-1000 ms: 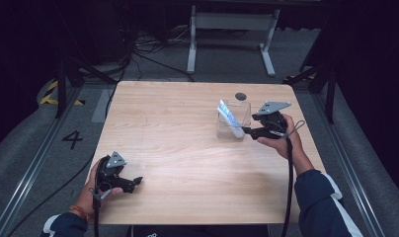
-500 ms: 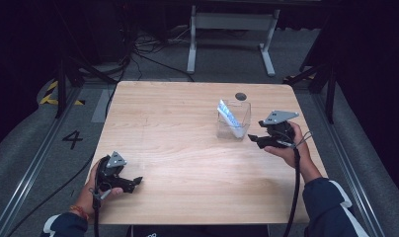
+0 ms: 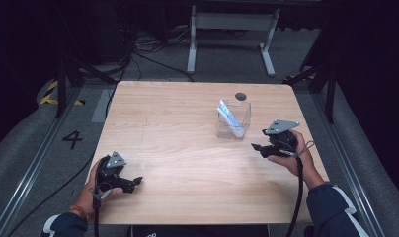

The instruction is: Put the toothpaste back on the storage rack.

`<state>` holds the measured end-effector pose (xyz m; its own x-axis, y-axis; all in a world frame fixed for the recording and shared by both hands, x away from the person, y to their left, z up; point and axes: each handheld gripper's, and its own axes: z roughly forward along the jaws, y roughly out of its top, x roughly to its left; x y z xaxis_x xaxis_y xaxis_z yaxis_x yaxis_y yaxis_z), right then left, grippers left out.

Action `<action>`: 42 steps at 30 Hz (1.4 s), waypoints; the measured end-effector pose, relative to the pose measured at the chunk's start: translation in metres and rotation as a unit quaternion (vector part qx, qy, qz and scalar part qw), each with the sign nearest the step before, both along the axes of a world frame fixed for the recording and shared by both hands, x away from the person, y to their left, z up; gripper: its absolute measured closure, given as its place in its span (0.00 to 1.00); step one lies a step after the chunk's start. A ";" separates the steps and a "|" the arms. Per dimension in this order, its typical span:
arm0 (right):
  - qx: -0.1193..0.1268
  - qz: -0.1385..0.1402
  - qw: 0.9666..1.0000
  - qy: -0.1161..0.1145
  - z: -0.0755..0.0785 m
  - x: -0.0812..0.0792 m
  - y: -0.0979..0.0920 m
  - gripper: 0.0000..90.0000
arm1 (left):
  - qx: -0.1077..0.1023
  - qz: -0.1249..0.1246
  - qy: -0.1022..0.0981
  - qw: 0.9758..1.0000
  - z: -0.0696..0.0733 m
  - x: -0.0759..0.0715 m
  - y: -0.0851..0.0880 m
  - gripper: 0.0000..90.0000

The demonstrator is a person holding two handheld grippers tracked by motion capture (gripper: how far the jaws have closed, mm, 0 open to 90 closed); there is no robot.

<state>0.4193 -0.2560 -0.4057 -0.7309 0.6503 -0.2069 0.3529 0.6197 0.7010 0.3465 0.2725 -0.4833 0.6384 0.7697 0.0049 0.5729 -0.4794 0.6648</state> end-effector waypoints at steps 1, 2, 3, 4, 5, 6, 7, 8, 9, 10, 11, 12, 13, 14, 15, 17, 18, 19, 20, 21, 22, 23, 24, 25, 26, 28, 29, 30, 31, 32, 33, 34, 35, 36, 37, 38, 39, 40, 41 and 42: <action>-0.002 0.001 1.000 0.001 -0.001 -0.001 -0.001 0.37 | 0.000 0.000 0.000 1.000 0.000 0.000 0.000 0.00; -0.002 0.001 1.000 0.001 -0.001 -0.001 -0.001 0.37 | 0.000 0.000 0.000 1.000 0.000 0.000 0.000 0.00; -0.004 0.000 1.000 0.003 -0.004 -0.003 -0.002 0.37 | 0.000 0.000 0.000 1.000 0.000 0.000 0.000 0.00; -0.005 0.001 1.000 0.004 -0.006 -0.005 -0.003 0.37 | 0.000 0.000 0.000 1.000 0.000 0.000 0.000 0.00; -0.004 0.000 1.000 0.007 -0.006 -0.006 -0.003 0.37 | 0.000 0.000 0.000 1.000 0.000 0.000 0.000 0.00; -0.007 0.001 1.000 0.005 -0.008 -0.007 -0.004 0.37 | 0.000 0.000 0.000 1.000 0.000 0.000 0.000 0.00; -0.009 0.001 1.000 0.007 -0.009 -0.009 -0.006 0.36 | 0.000 0.000 0.000 1.000 0.000 0.000 0.000 0.00; -0.010 0.001 1.000 0.006 -0.011 -0.010 -0.007 0.36 | 0.000 0.000 0.000 1.000 0.000 0.000 0.000 0.00; -0.010 -0.001 1.000 0.010 -0.012 -0.012 -0.008 0.36 | 0.000 0.000 0.000 1.000 0.000 0.000 0.000 0.00; -0.013 0.000 1.000 0.008 -0.013 -0.013 -0.010 0.36 | 0.000 0.000 0.000 1.000 0.000 0.000 0.000 0.00; -0.014 -0.002 1.000 0.010 -0.015 -0.015 -0.012 0.36 | 0.000 0.000 0.000 1.000 0.000 0.000 0.000 0.00; -0.013 -0.001 1.000 0.011 -0.016 -0.017 -0.014 0.36 | 0.000 0.000 0.000 1.000 0.000 0.000 0.000 0.00; -0.013 -0.001 1.000 0.011 -0.017 -0.019 -0.016 0.36 | 0.000 0.000 0.000 1.000 0.000 0.000 0.000 0.00; -0.016 0.000 1.000 0.008 -0.018 -0.020 -0.017 0.36 | 0.000 0.000 0.000 1.000 0.000 0.000 0.000 0.00; -0.016 -0.001 1.000 0.010 -0.019 -0.021 -0.019 0.36 | 0.000 0.000 0.000 1.000 0.000 0.000 0.000 0.00; -0.014 0.000 1.000 0.010 -0.021 -0.025 -0.023 0.36 | 0.000 0.000 0.000 1.000 0.000 0.000 0.000 0.00; -0.016 -0.002 1.000 0.014 -0.023 -0.026 -0.025 0.36 | 0.000 0.000 0.000 1.000 0.000 0.000 0.000 0.00; -0.018 -0.003 1.000 0.013 -0.024 -0.028 -0.026 0.36 | 0.000 0.000 0.000 1.000 0.000 0.000 0.000 0.00; -0.018 -0.004 1.000 0.012 -0.025 -0.030 -0.028 0.36 | 0.000 0.000 0.000 1.000 0.000 0.000 0.000 0.00; -0.014 -0.005 1.000 0.016 -0.026 -0.031 -0.030 0.36 | 0.000 0.000 0.000 1.000 0.000 0.000 0.000 0.00; -0.012 -0.006 1.000 0.018 -0.028 -0.033 -0.032 0.36 | 0.000 0.000 0.000 1.000 0.000 0.000 0.000 0.00; -0.011 -0.006 1.000 0.017 -0.029 -0.034 -0.034 0.36 | 0.000 0.000 0.000 1.000 0.000 0.000 0.000 0.00; -0.010 -0.006 1.000 0.015 -0.030 -0.036 -0.036 0.36 | 0.000 0.000 0.000 1.000 0.000 0.000 0.000 0.00; -0.008 -0.008 1.000 0.020 -0.032 -0.037 -0.038 0.36 | 0.000 0.000 0.000 1.000 0.000 0.000 0.000 0.00; -0.007 -0.009 1.000 0.020 -0.033 -0.039 -0.041 0.36 | 0.000 0.000 0.000 1.000 0.000 0.000 0.000 0.00; -0.005 -0.011 1.000 0.020 -0.035 -0.041 -0.044 0.36 | 0.000 0.000 0.000 1.000 0.000 0.000 0.000 0.00; -0.002 -0.014 1.000 0.023 -0.037 -0.043 -0.046 0.36 | 0.000 0.000 0.000 1.000 0.000 0.000 0.000 0.00; -0.002 -0.014 1.000 0.023 -0.038 -0.044 -0.047 0.36 | 0.000 0.000 0.000 1.000 0.000 0.000 0.000 0.00; -0.003 -0.015 1.000 0.022 -0.039 -0.045 -0.050 0.36 | 0.000 0.000 0.000 1.000 0.000 0.000 0.000 0.00; -0.001 -0.016 1.000 0.022 -0.040 -0.046 -0.051 0.36 | 0.000 0.000 0.000 1.000 0.000 0.000 0.000 0.00; 0.002 -0.017 0.999 0.027 -0.042 -0.048 -0.054 0.36 | 0.000 0.000 0.000 1.000 0.000 0.000 0.000 0.00; 0.002 -0.019 0.999 0.026 -0.042 -0.049 -0.055 0.36 | 0.000 0.000 0.000 1.000 0.000 0.000 0.000 0.00; 0.003 -0.021 0.999 0.027 -0.043 -0.050 -0.056 0.36 | 0.000 0.000 0.000 1.000 0.000 0.000 0.000 0.00; 0.005 -0.023 0.999 0.027 -0.044 -0.051 -0.058 0.36 | 0.000 0.001 0.001 1.000 0.000 0.000 0.000 0.00; 0.008 -0.025 0.999 0.028 -0.045 -0.053 -0.060 0.36 | 0.001 0.002 0.000 1.000 0.000 0.000 0.000 0.00; 0.011 -0.029 0.999 0.030 -0.046 -0.054 -0.063 0.36 | 0.001 0.002 0.000 1.000 0.000 0.000 0.000 0.00; 0.013 -0.030 0.999 0.032 -0.048 -0.056 -0.065 0.36 | 0.000 0.002 0.001 1.000 0.000 0.000 0.000 0.00; 0.014 -0.032 0.999 0.032 -0.049 -0.057 -0.067 0.36 | 0.000 0.003 0.002 1.000 0.000 -0.001 0.000 0.00; 0.015 -0.033 0.999 0.031 -0.050 -0.059 -0.069 0.36 | -0.004 0.006 0.007 1.000 0.000 -0.001 -0.001 0.00; 0.019 -0.036 0.999 0.033 -0.051 -0.061 -0.072 0.36 | -0.003 0.006 0.006 1.000 0.000 -0.001 -0.001 0.00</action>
